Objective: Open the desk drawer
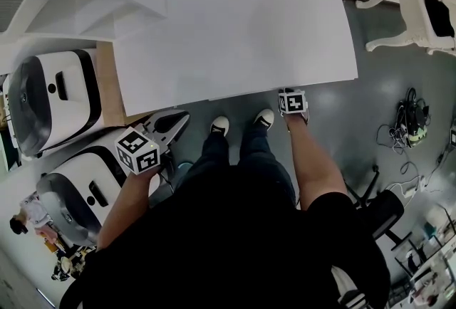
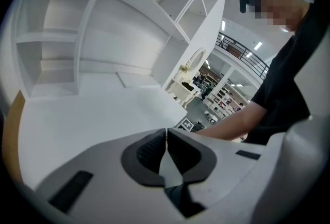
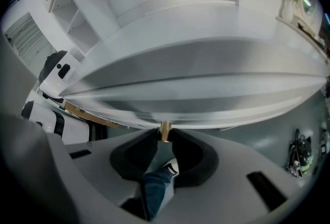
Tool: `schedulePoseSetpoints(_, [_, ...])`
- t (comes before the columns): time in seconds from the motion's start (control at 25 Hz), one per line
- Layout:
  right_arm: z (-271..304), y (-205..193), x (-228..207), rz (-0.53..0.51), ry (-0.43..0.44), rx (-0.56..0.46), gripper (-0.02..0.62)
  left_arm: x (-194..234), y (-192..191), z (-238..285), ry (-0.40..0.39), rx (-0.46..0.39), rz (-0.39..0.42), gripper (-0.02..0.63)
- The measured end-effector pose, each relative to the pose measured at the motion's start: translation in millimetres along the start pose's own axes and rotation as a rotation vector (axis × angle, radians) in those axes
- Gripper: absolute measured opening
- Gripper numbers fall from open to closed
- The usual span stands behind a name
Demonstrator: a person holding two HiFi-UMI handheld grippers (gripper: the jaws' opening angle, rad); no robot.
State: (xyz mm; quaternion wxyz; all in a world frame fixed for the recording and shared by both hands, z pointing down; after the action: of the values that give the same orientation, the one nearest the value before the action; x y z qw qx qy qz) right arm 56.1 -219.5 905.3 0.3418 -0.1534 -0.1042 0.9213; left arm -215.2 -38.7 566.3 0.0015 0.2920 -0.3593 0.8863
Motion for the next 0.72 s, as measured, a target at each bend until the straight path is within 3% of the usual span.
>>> schedulePoseSetpoints(0.72, [4,3,1,0.019,-0.018,0.083,0.086,-2,-16,1,-0.022,0.006,-0.008,0.017])
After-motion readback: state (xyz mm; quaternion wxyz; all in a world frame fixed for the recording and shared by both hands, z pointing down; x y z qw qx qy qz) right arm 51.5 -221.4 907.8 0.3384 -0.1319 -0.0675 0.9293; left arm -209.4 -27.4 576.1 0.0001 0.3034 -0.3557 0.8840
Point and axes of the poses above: the fingertips, and each gripper's own axes: z forward along the fingers, x to its left, y out of its top, the point moved 4 cm from there along -z, backward along the fingers, and after that the axes turned 3 degrees about -y, right-handed, at the moved point
